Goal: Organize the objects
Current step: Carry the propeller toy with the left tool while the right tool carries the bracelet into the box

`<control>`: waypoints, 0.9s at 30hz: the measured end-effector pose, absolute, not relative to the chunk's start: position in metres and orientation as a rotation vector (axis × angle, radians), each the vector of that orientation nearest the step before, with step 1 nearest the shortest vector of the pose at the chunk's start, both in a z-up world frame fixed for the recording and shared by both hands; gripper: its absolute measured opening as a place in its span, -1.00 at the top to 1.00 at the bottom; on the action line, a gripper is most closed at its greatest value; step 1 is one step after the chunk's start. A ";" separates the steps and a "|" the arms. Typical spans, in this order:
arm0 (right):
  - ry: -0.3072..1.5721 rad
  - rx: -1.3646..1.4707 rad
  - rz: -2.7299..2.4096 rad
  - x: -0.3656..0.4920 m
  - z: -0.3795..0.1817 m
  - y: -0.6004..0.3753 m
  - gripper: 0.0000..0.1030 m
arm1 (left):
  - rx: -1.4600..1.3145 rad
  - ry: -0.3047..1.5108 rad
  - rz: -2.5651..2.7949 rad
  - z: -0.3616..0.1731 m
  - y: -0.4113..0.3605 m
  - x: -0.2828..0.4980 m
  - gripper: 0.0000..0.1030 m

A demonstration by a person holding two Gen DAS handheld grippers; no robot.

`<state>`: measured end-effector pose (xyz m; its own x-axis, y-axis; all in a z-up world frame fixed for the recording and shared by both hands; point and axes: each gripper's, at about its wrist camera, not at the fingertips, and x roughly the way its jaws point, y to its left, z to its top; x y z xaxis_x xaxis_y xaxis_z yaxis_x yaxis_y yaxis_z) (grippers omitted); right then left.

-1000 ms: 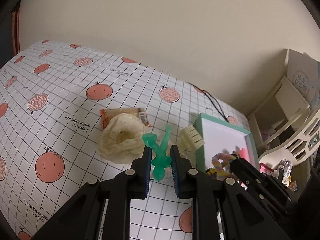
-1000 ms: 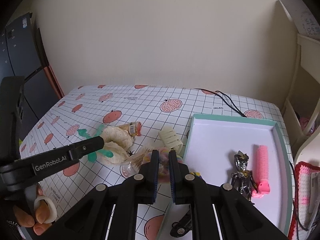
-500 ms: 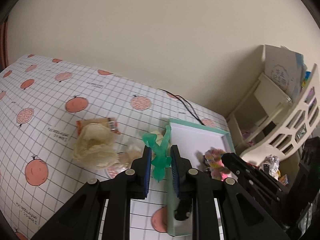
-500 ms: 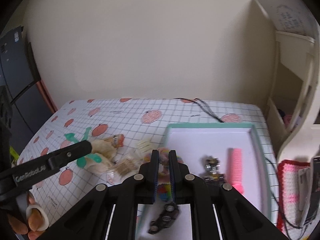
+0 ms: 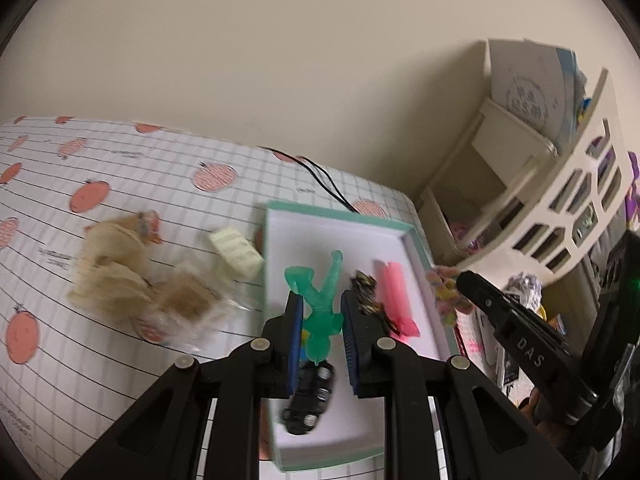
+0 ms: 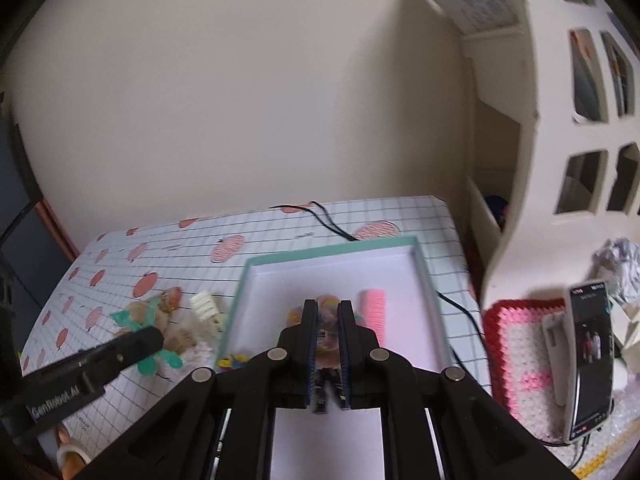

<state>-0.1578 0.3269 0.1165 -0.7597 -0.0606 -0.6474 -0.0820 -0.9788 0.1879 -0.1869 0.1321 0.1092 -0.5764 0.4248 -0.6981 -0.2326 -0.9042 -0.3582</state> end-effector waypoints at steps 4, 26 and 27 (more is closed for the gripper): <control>0.323 -1.088 2.874 -0.155 0.110 0.338 0.79 | -1.209 -0.279 2.432 0.101 0.157 -0.185 0.62; 0.234 -1.271 2.697 -0.157 0.054 0.355 0.79 | -1.392 -0.140 2.290 0.046 0.207 -0.176 0.62; 0.234 -1.278 2.694 -0.157 0.052 0.356 0.79 | -1.399 -0.143 2.286 0.045 0.206 -0.175 0.62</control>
